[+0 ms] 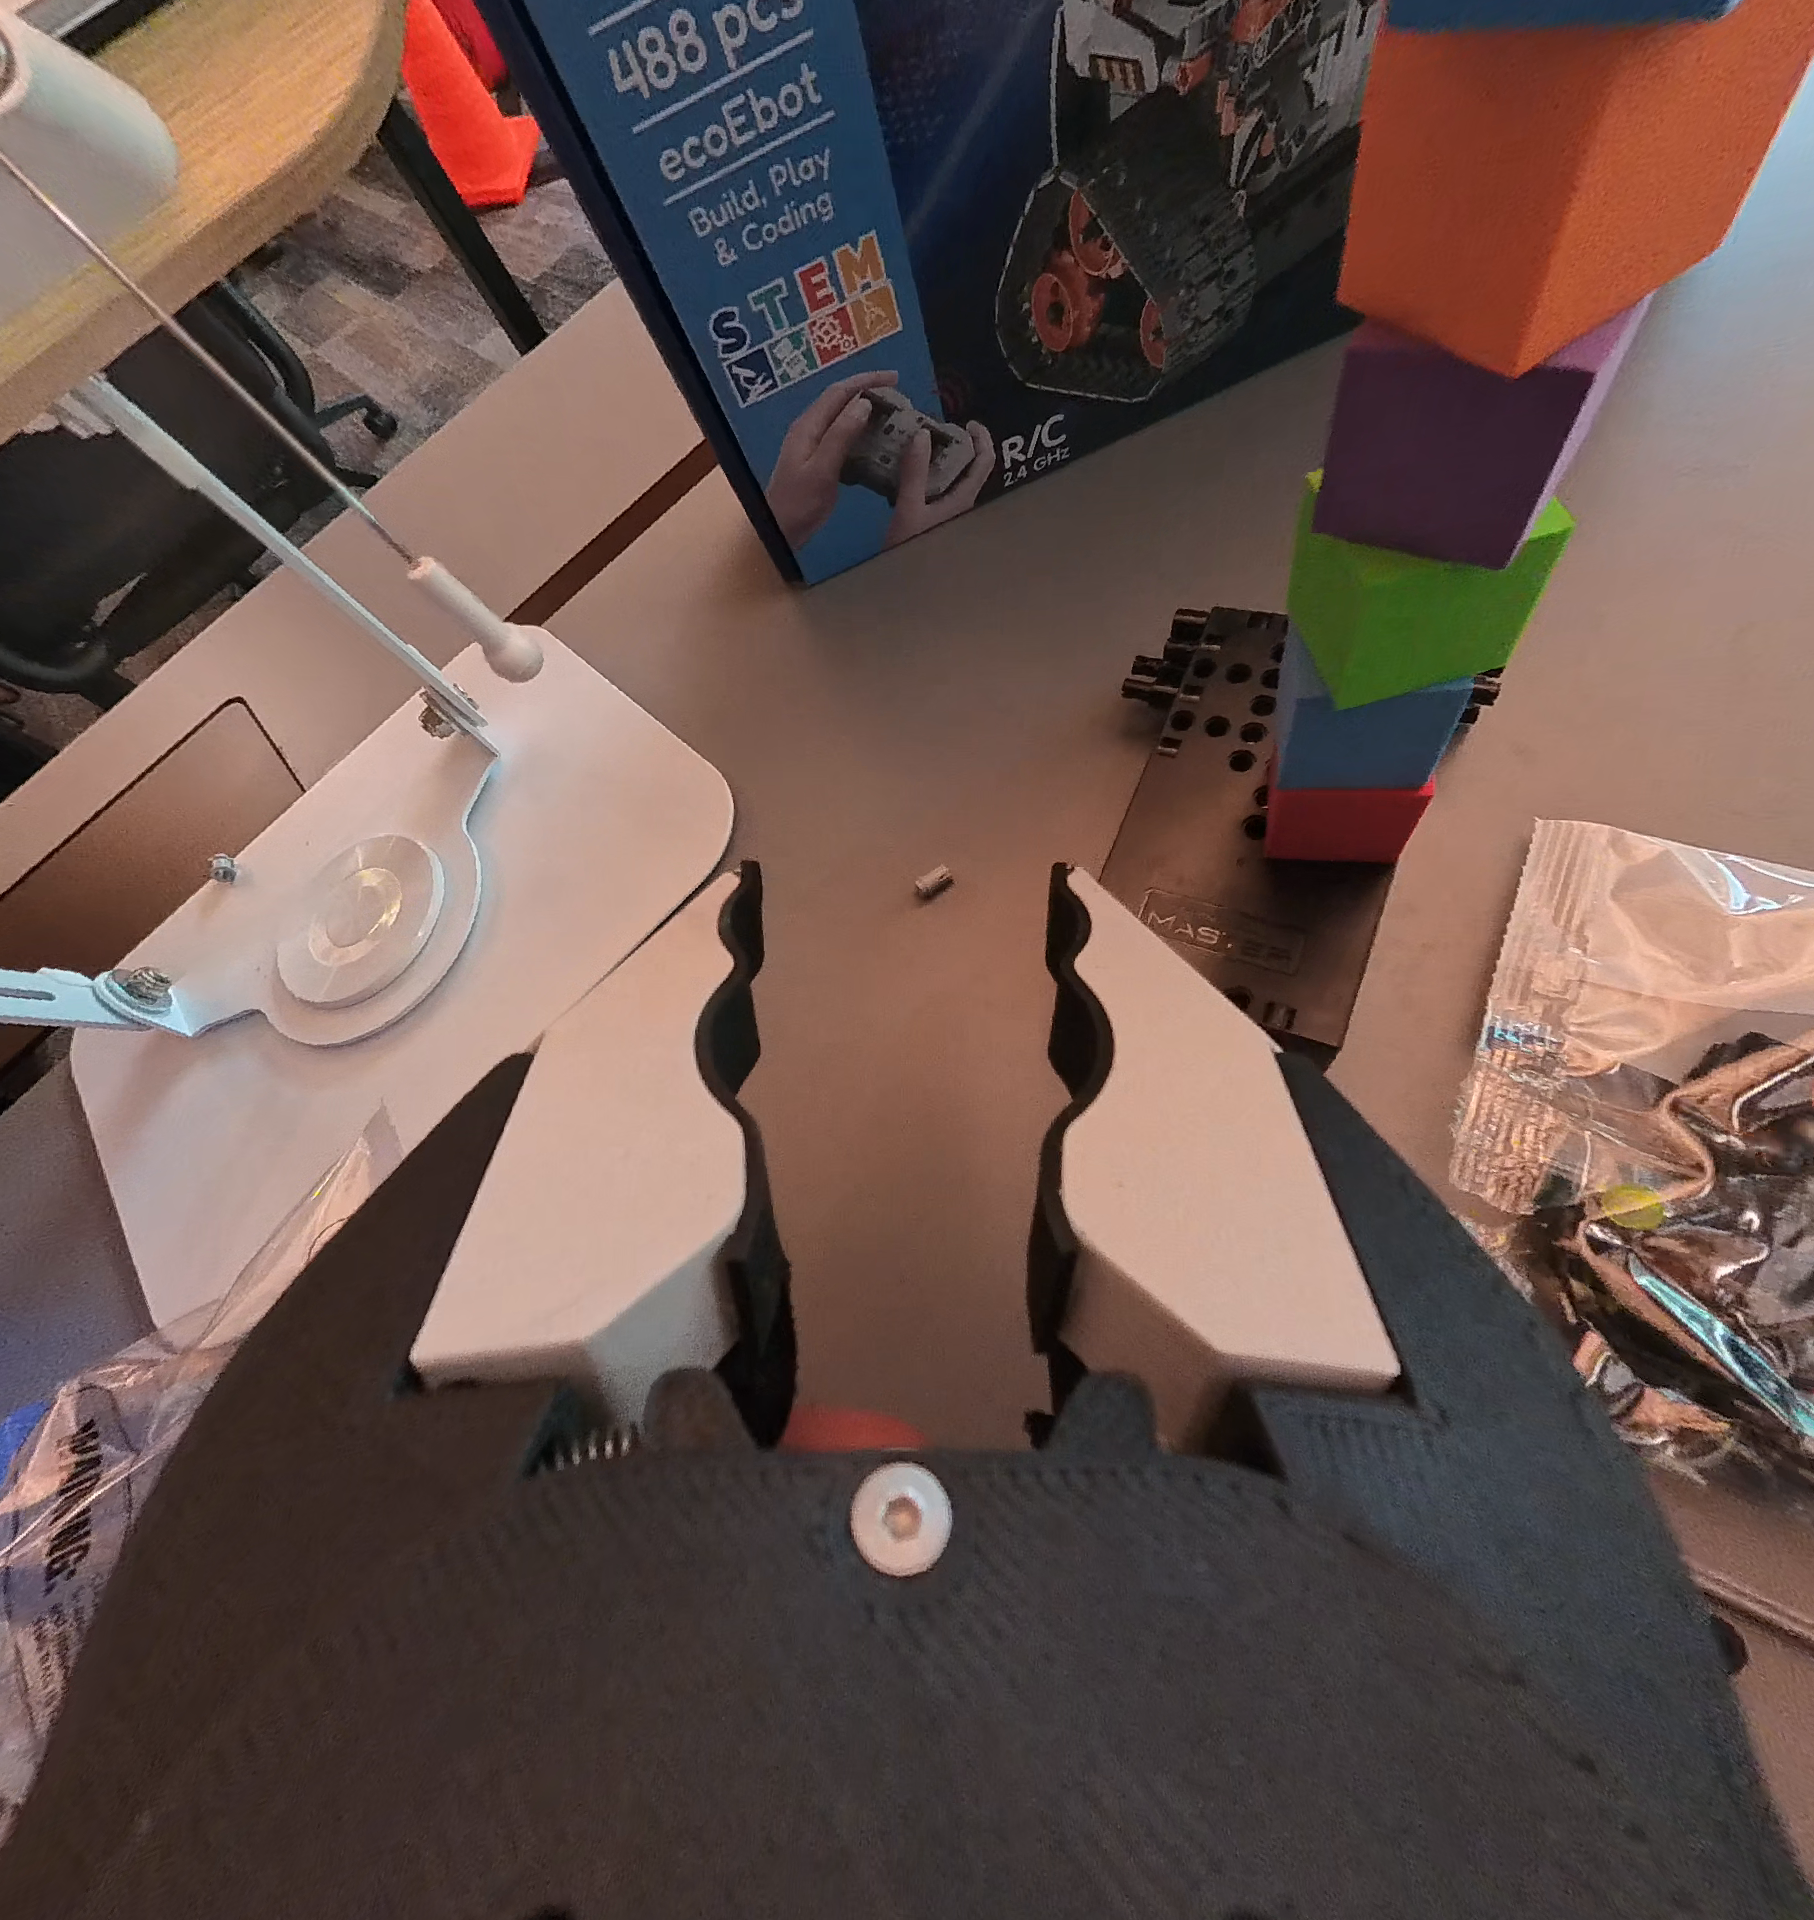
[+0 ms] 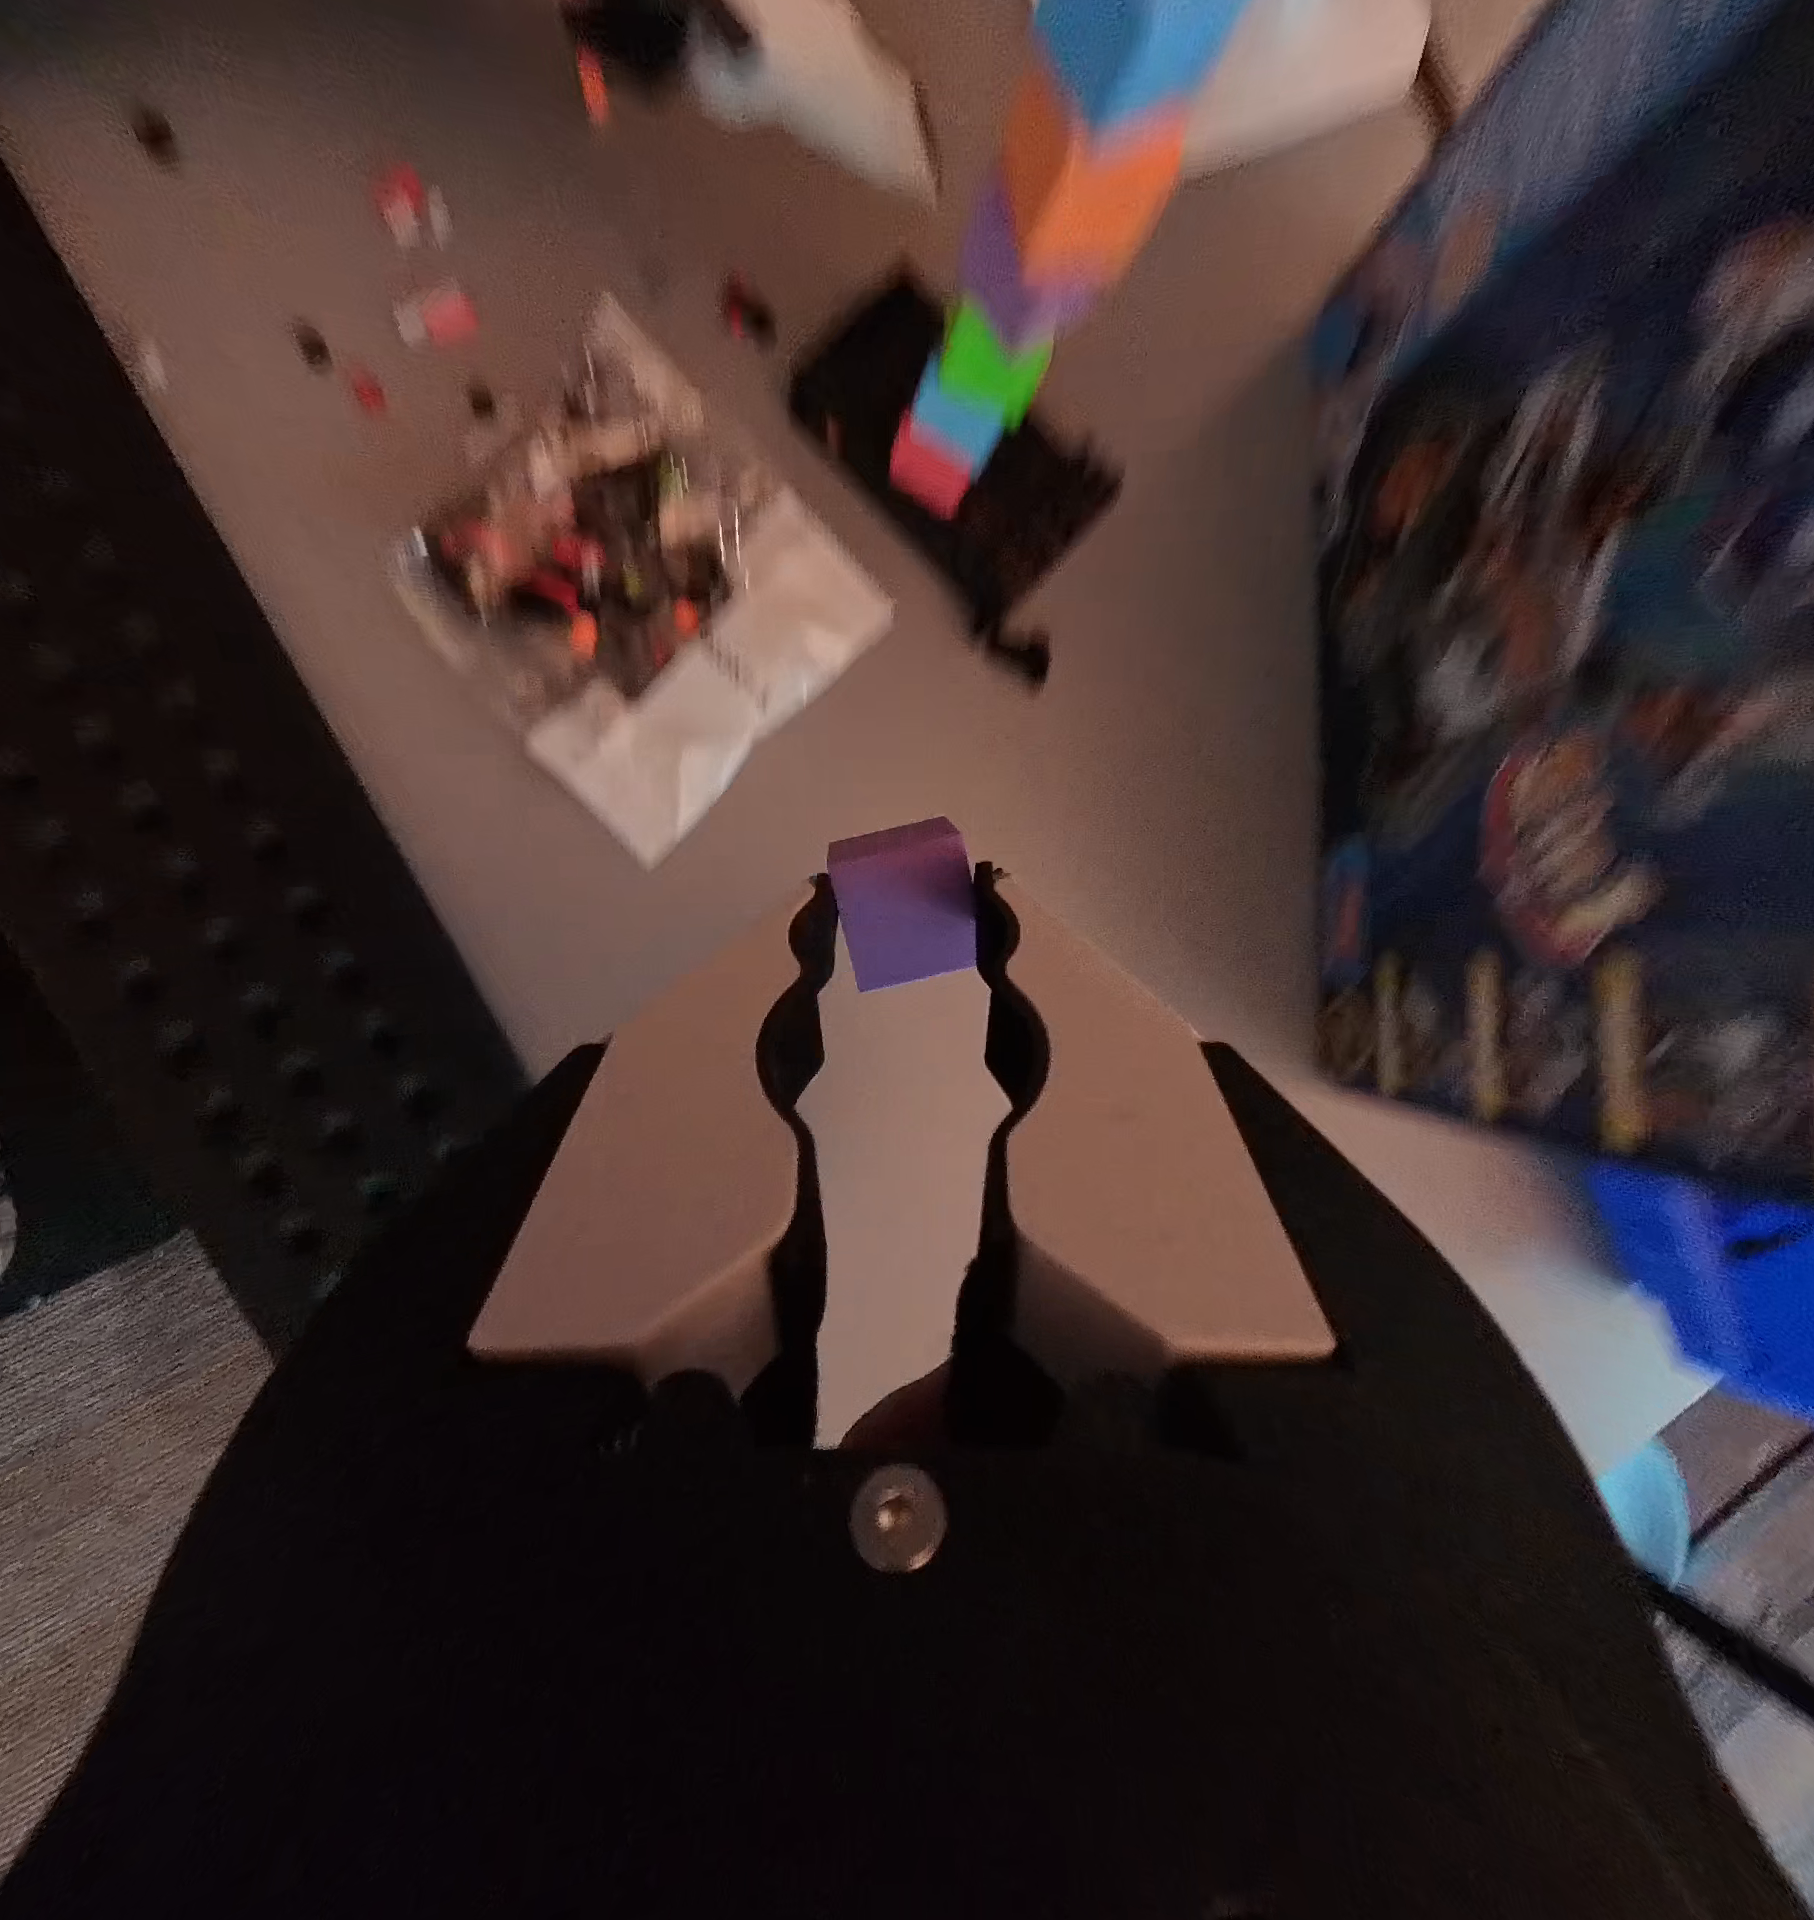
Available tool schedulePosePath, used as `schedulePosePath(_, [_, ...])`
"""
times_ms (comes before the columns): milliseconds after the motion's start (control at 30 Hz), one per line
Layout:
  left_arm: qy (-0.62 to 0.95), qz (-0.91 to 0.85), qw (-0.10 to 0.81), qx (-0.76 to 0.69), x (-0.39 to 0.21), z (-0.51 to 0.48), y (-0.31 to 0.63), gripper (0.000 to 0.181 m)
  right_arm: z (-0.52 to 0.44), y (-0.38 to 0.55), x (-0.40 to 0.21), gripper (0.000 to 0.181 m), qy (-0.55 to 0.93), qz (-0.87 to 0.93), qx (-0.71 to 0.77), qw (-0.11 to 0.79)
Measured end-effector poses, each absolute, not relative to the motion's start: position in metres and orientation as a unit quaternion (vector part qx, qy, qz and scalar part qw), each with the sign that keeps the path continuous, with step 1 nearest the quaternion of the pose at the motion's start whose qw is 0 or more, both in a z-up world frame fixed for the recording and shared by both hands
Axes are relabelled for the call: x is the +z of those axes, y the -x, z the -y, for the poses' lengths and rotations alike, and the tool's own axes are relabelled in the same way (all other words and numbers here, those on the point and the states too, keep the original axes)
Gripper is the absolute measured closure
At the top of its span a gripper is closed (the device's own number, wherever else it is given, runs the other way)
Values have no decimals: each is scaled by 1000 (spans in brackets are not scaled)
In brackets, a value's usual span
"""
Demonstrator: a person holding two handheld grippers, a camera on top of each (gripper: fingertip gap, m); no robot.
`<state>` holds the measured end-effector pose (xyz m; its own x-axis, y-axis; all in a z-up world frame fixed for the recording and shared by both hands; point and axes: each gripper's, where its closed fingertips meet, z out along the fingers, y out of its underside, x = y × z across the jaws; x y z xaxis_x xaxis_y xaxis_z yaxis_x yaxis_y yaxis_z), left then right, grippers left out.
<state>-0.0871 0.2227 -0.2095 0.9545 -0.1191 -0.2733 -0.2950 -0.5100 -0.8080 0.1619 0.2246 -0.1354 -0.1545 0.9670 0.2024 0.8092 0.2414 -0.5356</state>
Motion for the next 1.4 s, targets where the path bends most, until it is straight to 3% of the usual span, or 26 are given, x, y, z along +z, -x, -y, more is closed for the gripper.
schedulePosePath(267, [862,-114,487,86,-206,-222,90,128,-223,-36,-53,155,544,777,174,263])
schedulePosePath(733, [860,-114,490,82,-204,-223,89,128,-237,4,-83,155,570,788,144,182])
schedulePosePath(867, [861,-115,488,83,-205,-223,90,128,-235,5,-83,144,570,790,141,178])
schedulePosePath(1200, [859,-102,494,85,-200,-221,98,128,-233,-23,-42,140,576,734,186,309])
schedulePosePath(1400, [863,-90,491,78,-206,-220,101,127,-262,-81,-85,146,642,648,175,369])
